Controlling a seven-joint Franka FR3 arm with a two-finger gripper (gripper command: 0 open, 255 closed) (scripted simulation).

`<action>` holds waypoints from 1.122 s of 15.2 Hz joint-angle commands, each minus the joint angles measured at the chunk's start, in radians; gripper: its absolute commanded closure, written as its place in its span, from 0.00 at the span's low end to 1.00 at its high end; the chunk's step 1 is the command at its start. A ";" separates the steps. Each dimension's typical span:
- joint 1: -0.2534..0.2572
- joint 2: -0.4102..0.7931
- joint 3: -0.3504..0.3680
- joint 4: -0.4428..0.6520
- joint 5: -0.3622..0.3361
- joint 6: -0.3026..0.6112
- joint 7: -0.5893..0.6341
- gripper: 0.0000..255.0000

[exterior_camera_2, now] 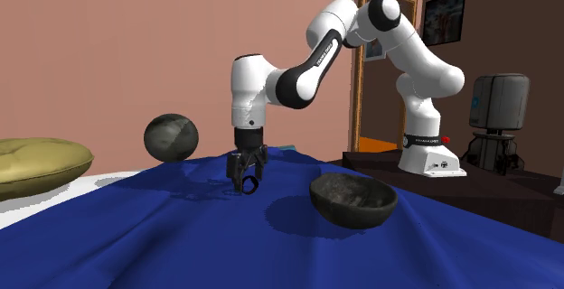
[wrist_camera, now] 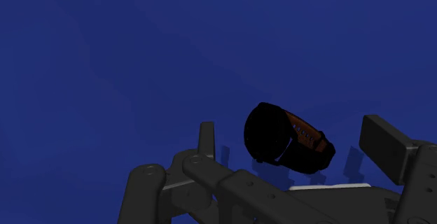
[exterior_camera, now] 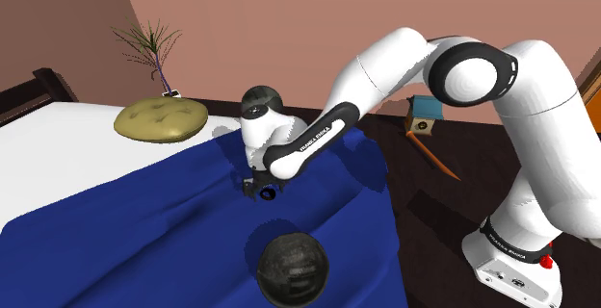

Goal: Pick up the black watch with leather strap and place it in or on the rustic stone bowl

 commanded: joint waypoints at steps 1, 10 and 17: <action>0.000 0.008 -0.002 0.001 -0.002 0.007 0.000 0.00; 0.000 0.008 -0.002 0.002 -0.002 0.007 0.000 1.00; 0.000 0.008 -0.002 0.002 -0.002 0.007 0.000 1.00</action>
